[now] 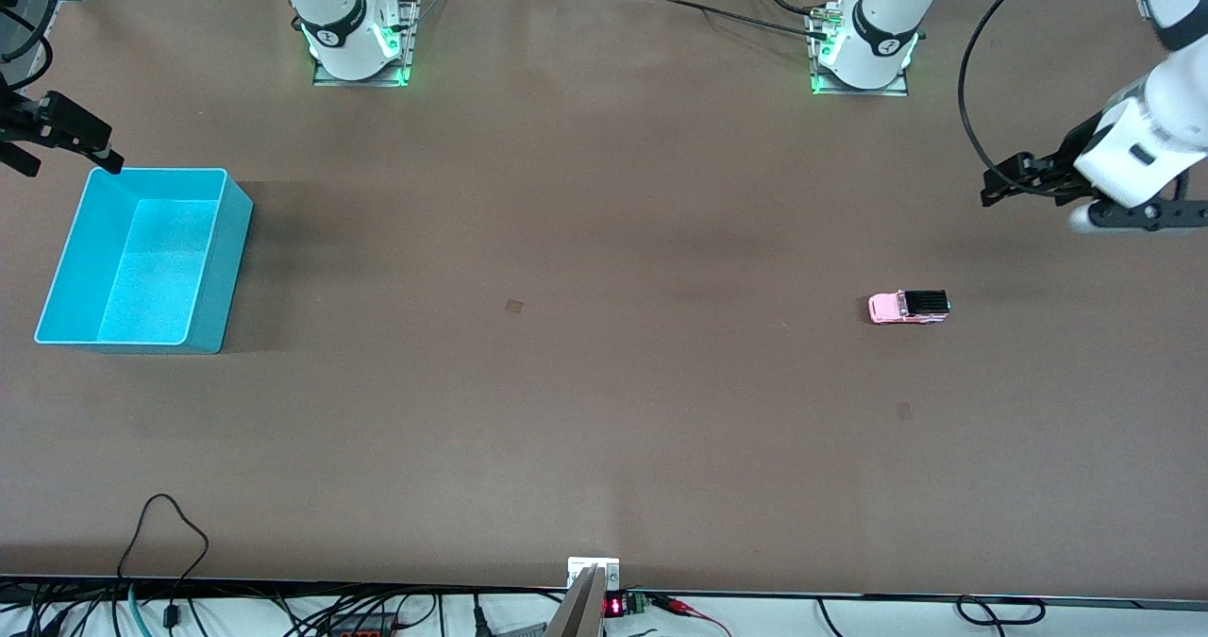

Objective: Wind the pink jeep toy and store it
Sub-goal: 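Move the left gripper over the pink toy jeep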

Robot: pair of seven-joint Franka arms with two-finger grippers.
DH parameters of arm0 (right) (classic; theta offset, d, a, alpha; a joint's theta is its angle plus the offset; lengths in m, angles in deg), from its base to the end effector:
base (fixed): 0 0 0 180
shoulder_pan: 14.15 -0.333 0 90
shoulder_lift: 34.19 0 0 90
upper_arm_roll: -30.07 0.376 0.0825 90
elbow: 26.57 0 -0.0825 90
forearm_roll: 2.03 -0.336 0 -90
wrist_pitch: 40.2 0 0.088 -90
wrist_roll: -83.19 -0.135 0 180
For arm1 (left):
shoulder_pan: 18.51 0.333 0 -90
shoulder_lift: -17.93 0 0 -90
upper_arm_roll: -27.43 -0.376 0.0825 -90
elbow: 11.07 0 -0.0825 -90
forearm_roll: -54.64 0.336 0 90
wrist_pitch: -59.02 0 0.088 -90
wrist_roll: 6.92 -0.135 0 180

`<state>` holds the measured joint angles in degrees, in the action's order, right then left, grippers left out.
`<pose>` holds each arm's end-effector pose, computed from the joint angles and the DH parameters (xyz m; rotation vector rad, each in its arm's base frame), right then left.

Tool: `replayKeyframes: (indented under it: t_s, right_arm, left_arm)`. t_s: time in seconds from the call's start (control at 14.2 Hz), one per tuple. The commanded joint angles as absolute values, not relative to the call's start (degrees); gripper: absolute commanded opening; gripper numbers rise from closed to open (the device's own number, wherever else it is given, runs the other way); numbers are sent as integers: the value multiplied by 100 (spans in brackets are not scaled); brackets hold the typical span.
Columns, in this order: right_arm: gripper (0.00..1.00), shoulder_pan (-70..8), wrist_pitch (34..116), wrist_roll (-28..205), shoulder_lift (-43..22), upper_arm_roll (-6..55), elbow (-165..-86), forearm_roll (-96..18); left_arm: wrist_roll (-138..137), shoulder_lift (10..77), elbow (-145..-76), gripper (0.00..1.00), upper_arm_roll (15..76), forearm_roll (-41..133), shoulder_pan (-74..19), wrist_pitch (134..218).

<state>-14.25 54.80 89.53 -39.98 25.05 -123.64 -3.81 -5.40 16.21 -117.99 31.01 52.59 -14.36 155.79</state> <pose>0.4770 -0.0398 0.6613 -3.1062 -0.0361 -0.1059 0.4844 0.0000 0.5564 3.1004 0.0674 -0.2290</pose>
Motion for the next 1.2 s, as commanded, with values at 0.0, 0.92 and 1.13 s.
replayKeyframes:
  t_s: [0.0, 0.92, 1.13]
  right_arm:
    - [100, -1424, 5358, 8917, -3921, 2524, -12264, -370]
    - [100, -1265, 5165, 8952, -3068, 2480, -12281, -414]
    - [100, -1292, 5147, 8952, -3068, 2506, -12290, -370]
  left_arm:
    - [-639, 2275, -11751, 100, 3086, 5367, -1420, 15806]
    - [-6494, 3752, -12506, 100, 3095, 6044, -1411, 18397]
    - [-8098, 3832, -12594, 100, 3095, 6009, -1385, 18593]
